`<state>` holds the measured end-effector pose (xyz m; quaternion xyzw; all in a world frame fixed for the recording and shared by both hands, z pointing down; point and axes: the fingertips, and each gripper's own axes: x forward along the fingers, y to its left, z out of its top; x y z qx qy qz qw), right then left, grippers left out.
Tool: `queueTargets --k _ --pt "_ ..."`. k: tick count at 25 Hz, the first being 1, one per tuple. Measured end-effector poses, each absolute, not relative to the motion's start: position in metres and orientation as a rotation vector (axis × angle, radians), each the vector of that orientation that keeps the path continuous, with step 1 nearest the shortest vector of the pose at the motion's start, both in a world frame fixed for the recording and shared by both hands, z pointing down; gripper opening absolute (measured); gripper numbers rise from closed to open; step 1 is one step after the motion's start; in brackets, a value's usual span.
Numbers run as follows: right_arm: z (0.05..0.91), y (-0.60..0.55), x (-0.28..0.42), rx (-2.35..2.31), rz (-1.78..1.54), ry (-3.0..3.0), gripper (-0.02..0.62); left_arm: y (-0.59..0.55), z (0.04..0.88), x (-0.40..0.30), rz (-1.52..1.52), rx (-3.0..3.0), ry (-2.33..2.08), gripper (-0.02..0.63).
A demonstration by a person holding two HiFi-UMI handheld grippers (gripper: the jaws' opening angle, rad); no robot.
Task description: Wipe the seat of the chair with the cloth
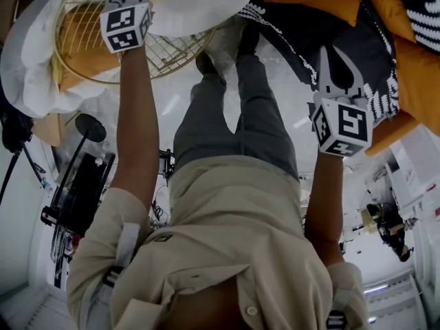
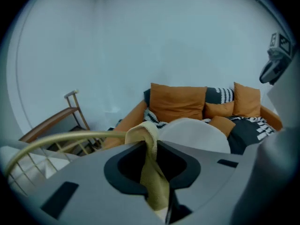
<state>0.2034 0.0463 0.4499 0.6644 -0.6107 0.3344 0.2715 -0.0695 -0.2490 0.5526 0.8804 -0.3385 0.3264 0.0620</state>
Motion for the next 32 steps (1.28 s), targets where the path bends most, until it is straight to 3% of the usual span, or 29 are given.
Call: queueTargets --k 10,17,21,28,32 --pt "0.455 0.053 0.199 1.795 0.911 -1.631 0.028 -0.061 0.652 0.044 1.054 2.604 -0.369 0.078" --pt "0.455 0.054 0.196 1.799 0.911 -1.629 0.028 -0.032 0.656 0.057 1.035 2.575 -0.316 0.078" --pt "0.453 0.053 0.194 1.799 0.907 -1.635 0.028 -0.075 0.653 0.027 1.058 2.602 -0.434 0.078" --pt "0.45 0.057 0.2 1.813 0.905 -1.628 0.028 -0.235 0.603 -0.105 1.096 2.624 -0.956 0.078" --pt "0.45 0.057 0.2 1.815 0.907 -1.63 0.028 -0.275 0.55 -0.126 1.066 2.676 -1.107 0.078"
